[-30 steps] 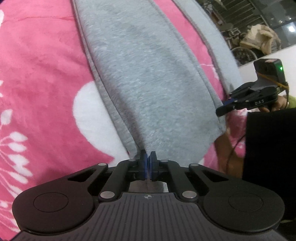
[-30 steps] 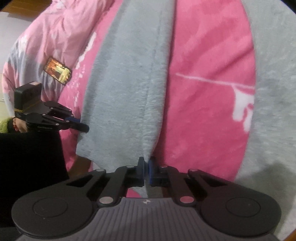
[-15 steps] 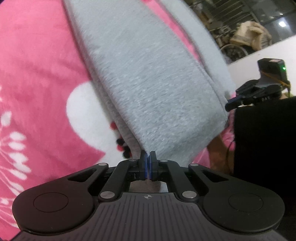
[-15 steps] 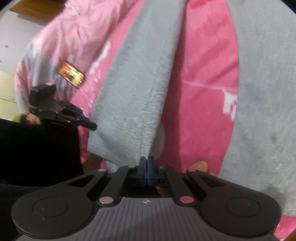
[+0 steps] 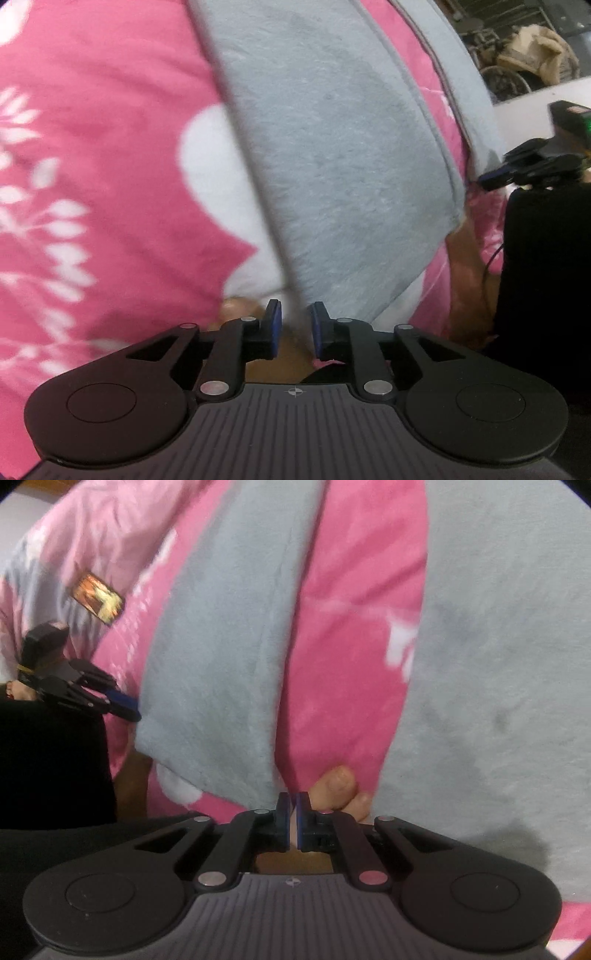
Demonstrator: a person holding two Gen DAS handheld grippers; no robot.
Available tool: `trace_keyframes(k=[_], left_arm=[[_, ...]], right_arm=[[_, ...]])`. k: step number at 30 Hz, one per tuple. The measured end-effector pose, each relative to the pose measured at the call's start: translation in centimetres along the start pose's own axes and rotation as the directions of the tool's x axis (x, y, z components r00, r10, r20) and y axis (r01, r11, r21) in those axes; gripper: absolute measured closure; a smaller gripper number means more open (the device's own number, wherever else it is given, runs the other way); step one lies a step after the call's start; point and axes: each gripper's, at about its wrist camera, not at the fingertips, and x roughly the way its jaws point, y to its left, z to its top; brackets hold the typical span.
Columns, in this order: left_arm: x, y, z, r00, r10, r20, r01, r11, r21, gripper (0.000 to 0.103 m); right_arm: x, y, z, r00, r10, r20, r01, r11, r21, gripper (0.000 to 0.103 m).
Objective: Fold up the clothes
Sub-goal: 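Open both grippers and raise them off the grey sweatpants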
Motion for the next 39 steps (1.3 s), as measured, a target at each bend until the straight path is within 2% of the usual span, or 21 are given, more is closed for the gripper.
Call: trace_keyframes(k=[3, 6, 7, 10, 12, 14, 18, 21, 22, 25, 28, 30, 33, 37, 39], left_arm=[[-2.2, 1.0, 1.5, 0.998, 0.030, 0.053, -0.029, 0.999, -0.019, 0.080], [-3.6, 1.1, 4.6, 0.987, 0.064, 0.147, -0.061, 0.998, -0.023, 0.080], [-3.9, 0.8, 5.7, 0.978, 0.074, 0.194, -0.073, 0.997, -0.015, 0.080], [-3.9, -0.2, 8.9, 0.933, 0.100, 0.346, -0.098, 0.995, -0.022, 0.080], [-3.1, -0.4, 10.6, 0.909, 0.089, 0.408, -0.083, 0.996, -0.032, 0.080], [-1.7, -0.6, 11.6, 0.896, 0.085, 0.436, -0.073, 0.996, -0.043, 0.080], [1.3, -0.1, 11.8, 0.903, 0.133, 0.409, -0.118, 0.991, -0.062, 0.080], [1.0, 0.7, 10.9, 0.894, 0.096, 0.438, -0.076, 0.995, -0.061, 0.080], [0.8, 1.1, 10.8, 0.895, 0.081, 0.439, -0.059, 0.996, -0.065, 0.080], [0.9, 1.8, 11.4, 0.904, 0.048, 0.425, -0.026, 0.998, -0.057, 0.080], [1.0, 1.7, 12.0, 0.910, 0.034, 0.413, -0.016, 0.999, -0.047, 0.079], [1.0, 1.8, 12.0, 0.912, 0.022, 0.410, -0.006, 0.999, -0.041, 0.079], [1.0, 2.7, 11.9, 0.910, -0.012, 0.415, 0.045, 0.997, -0.069, 0.079], [0.9, 3.9, 11.9, 0.906, -0.059, 0.419, 0.117, 0.987, -0.114, 0.079], [1.0, 4.2, 12.0, 0.907, -0.074, 0.415, 0.131, 0.985, -0.111, 0.079]], right_arm=[[-1.1, 1.3, 2.9, 0.993, -0.024, 0.120, 0.034, 0.996, -0.084, 0.099], [-1.5, 2.9, 6.3, 0.969, -0.045, 0.242, 0.088, 0.982, -0.170, 0.099], [-1.0, 3.8, 7.8, 0.959, -0.048, 0.278, 0.106, 0.974, -0.198, 0.099], [2.0, 5.5, 12.5, 0.935, -0.061, 0.349, 0.162, 0.949, -0.269, 0.099], [4.0, 5.7, 14.7, 0.930, -0.066, 0.363, 0.179, 0.941, -0.287, 0.099], [6.0, 5.7, 16.7, 0.927, -0.071, 0.368, 0.189, 0.936, -0.297, 0.099], [8.2, 4.1, 15.8, 0.953, -0.127, 0.276, 0.227, 0.900, -0.371, 0.101], [6.6, 3.1, 15.2, 0.968, -0.144, 0.204, 0.212, 0.906, -0.366, 0.101], [6.0, 3.2, 15.6, 0.968, -0.144, 0.206, 0.213, 0.906, -0.366, 0.100], [4.6, 4.1, 18.3, 0.949, -0.136, 0.283, 0.243, 0.890, -0.387, 0.100], [5.6, 4.6, 22.6, 0.896, -0.148, 0.420, 0.329, 0.855, -0.401, 0.100], [7.3, 3.9, 25.1, 0.866, -0.179, 0.468, 0.381, 0.841, -0.383, 0.100], [9.2, 1.4, 26.7, 0.856, -0.249, 0.453, 0.430, 0.830, -0.357, 0.100], [7.1, -1.5, 25.9, 0.860, -0.282, 0.426, 0.417, 0.869, -0.267, 0.100], [6.0, -1.0, 26.9, 0.849, -0.264, 0.458, 0.405, 0.882, -0.242, 0.100]])
